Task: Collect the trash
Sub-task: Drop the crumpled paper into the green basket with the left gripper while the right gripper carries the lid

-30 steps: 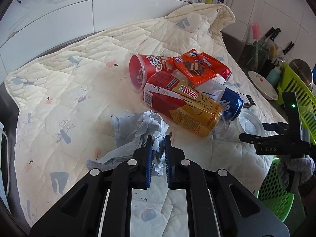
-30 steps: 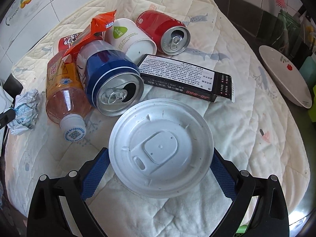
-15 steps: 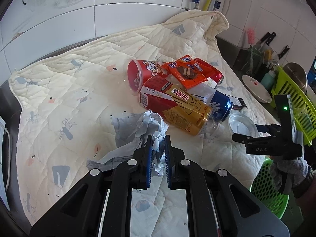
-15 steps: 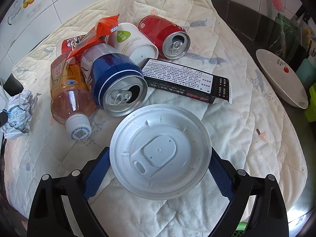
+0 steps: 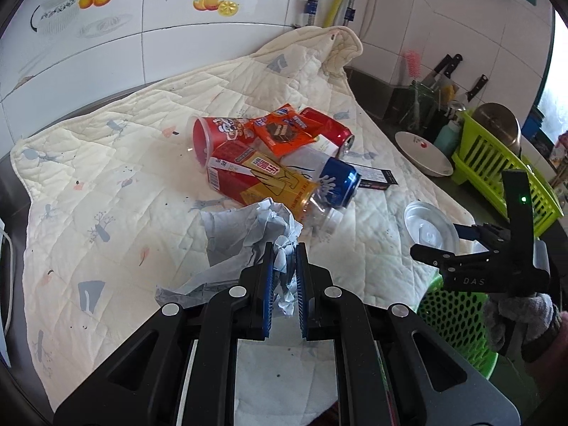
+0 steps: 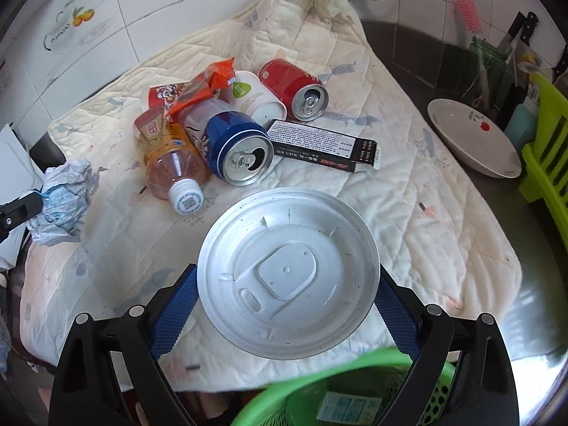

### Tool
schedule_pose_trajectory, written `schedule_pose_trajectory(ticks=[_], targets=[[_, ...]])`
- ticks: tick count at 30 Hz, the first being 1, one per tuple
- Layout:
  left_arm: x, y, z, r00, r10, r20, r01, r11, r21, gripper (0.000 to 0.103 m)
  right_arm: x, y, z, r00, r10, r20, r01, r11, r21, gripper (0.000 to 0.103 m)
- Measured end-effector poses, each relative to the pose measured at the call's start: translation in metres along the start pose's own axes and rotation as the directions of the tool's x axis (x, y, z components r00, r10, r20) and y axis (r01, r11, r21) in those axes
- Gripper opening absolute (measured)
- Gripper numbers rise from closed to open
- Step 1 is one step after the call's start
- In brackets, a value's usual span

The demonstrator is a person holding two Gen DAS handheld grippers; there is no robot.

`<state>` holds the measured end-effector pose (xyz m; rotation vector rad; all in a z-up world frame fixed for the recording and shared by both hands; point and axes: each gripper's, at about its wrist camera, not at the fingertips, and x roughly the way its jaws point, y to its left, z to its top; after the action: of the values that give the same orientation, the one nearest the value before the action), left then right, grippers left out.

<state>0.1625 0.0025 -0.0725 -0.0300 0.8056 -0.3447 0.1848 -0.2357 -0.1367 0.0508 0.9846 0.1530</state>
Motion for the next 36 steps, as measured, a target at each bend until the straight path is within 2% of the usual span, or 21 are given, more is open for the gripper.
schedule_pose_trajectory(ticks=[12, 22, 36], targets=[[-0.023, -0.062, -0.027, 0.996, -0.092, -0.007, 0.093, 0.994, 0.061, 0.01, -0.081, -0.022, -0.048, 0.997, -0.033, 0.075, 0.031, 0.999, 0.021, 0.09], [-0.034, -0.113, -0.049, 0.987, -0.158, -0.028, 0.16, 0.98, 0.116, 0.01, -0.13, -0.047, -0.082, 0.99, -0.074, 0.12, 0.069, 0.996, 0.049, 0.09], [-0.02, -0.192, -0.089, 0.962, -0.237, -0.139, 0.262, 0.944, 0.202, 0.01, -0.173, -0.087, -0.12, 0.981, -0.124, 0.148, 0.111, 0.989, 0.093, 0.09]])
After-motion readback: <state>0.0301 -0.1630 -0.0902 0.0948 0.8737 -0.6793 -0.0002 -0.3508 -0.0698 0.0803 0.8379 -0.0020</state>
